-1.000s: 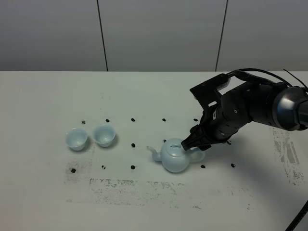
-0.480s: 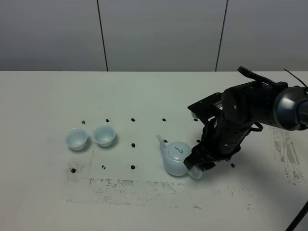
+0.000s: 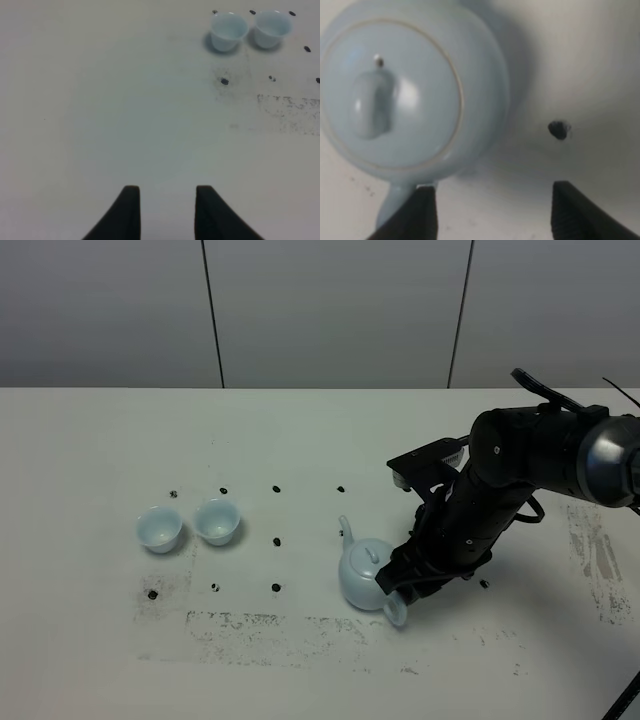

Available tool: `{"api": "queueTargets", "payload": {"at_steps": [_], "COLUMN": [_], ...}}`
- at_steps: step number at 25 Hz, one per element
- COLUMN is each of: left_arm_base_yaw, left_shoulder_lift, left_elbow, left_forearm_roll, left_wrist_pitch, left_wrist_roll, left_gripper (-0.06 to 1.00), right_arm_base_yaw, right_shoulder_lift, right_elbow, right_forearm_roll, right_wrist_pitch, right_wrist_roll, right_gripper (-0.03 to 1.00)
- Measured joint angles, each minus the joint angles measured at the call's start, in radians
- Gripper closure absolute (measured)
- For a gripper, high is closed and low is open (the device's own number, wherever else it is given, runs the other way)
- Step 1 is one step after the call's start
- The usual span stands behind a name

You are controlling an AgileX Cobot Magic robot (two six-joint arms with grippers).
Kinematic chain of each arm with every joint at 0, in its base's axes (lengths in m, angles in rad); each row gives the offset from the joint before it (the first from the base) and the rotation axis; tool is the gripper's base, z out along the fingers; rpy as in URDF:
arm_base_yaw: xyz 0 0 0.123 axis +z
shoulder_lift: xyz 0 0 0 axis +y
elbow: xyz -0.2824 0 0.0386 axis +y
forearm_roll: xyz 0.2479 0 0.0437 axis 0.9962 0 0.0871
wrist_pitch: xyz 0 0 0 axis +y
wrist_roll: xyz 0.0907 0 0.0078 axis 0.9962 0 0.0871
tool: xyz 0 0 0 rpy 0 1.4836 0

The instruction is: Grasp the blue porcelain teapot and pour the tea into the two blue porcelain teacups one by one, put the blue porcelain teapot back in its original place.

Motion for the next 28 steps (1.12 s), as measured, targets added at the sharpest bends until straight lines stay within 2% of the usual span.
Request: {"api": "queueTargets", "payload": {"at_steps": [2,6,8,12,17,22,28], "left_arm_base_yaw": [0.0,0.0,0.0,0.0,0.0,0.0,0.0], "left_shoulder_lift": [0.0,0.0,0.0,0.0,0.0,0.0,0.0], "left_elbow": [0.0,0.0,0.0,0.0,0.0,0.0,0.0], "left_forearm_roll": [0.0,0.0,0.0,0.0,0.0,0.0,0.0], "left_wrist_pitch": [0.0,0.0,0.0,0.0,0.0,0.0,0.0], "left_wrist_roll": [0.0,0.0,0.0,0.0,0.0,0.0,0.0], "left_gripper": [0.65,0.65,0.65,0.65,0.65,0.65,0.65], "right_arm_base_yaw": [0.0,0.001,0.017,0.092,0.16,0.169,0.169], "right_shoulder_lift": [-0.008,-0.053,-0.09,-0.15,-0.156,-0.156,-0.156], "right_elbow": [0.0,0.0,0.0,0.0,0.001,0.015,0.103], "right_forearm_roll": [-0.047,-0.203,-0.244,-0.21,-0.156,-0.161,-0.152], "right_wrist_pitch": [0.02,0.068,0.102,0.127,0.061,-0.034,-0.128], "right_wrist_roll": [0.043,0.212,0.277,0.312,0.325,0.372,0.382], "right_gripper": [0.48,0.48,0.48,0.48,0.48,0.48,0.48]}}
